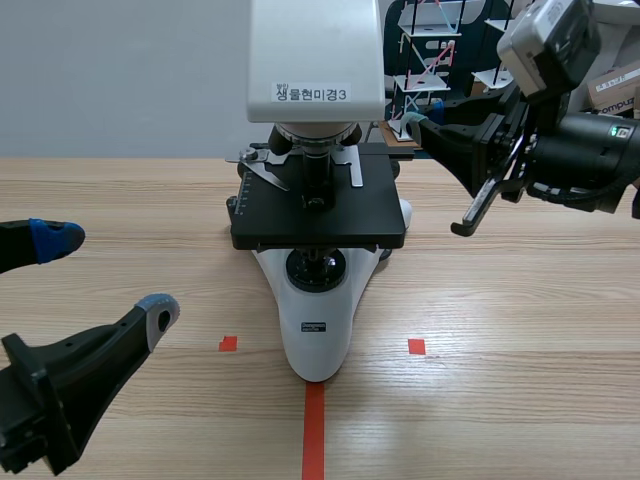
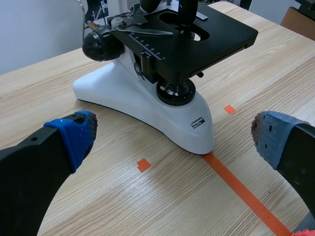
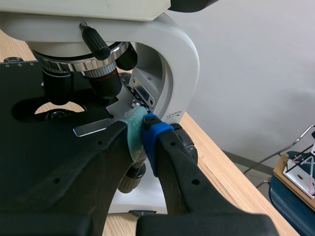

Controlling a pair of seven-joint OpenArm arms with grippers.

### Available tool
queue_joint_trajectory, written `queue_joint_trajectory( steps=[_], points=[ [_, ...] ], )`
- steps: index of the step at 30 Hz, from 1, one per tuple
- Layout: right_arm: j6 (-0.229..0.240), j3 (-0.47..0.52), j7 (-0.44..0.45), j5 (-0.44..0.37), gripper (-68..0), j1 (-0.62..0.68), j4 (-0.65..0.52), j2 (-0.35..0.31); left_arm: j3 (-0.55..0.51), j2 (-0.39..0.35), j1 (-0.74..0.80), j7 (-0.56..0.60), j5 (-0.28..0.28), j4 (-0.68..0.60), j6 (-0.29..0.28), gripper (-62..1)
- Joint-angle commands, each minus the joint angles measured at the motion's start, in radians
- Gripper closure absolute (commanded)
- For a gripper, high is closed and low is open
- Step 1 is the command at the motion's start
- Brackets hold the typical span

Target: Return to the home posture

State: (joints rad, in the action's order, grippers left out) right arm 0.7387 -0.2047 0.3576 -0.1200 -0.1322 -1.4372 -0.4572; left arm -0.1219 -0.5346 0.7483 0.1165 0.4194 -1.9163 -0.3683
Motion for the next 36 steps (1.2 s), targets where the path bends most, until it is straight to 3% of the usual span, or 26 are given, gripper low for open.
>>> queue_joint_trajectory(
  steps=[1,7,9,13,16,23,27,30,36],
  points=[
    [0.007,0.009,0.008,-0.014,0.0,-0.015,-0.021,-0.013,0.002,0.000,0.002,0.014,0.003,-0.010,0.000,-62.3],
    [0.007,0.009,0.010,-0.015,-0.8,-0.003,-0.021,-0.014,0.002,0.000,0.002,0.014,0.003,-0.010,0.000,-62.3],
    [0.004,0.018,0.034,-0.015,-4.6,0.024,-0.023,-0.014,0.002,0.000,0.002,0.014,0.003,-0.010,-0.001,-62.3],
    [-0.085,0.097,0.098,-0.014,-18.1,0.158,-0.073,-0.014,0.002,0.000,0.002,0.014,0.003,-0.010,-0.001,-62.3],
    [-0.119,0.179,0.145,-0.015,-29.8,0.293,-0.137,-0.014,0.002,0.000,0.002,0.014,0.003,-0.010,-0.001,-62.3],
    [-0.122,0.298,0.218,-0.015,-58.5,0.591,-0.259,-0.013,0.002,0.000,0.002,0.014,0.003,-0.010,-0.001,-62.3],
    [-0.111,0.321,0.226,-0.015,-62.0,0.723,-0.303,-0.013,0.002,0.000,0.002,0.014,0.003,-0.010,-0.001,-62.3],
    [-0.069,0.333,0.226,-0.021,-63.7,0.791,-0.323,-0.011,0.002,0.000,0.002,0.014,0.003,-0.010,-0.001,-62.3],
    [-0.030,0.351,0.225,-0.029,-63.7,0.817,-0.325,0.039,0.002,0.000,0.002,0.014,0.003,-0.010,-0.001,-62.3]
  ],
)
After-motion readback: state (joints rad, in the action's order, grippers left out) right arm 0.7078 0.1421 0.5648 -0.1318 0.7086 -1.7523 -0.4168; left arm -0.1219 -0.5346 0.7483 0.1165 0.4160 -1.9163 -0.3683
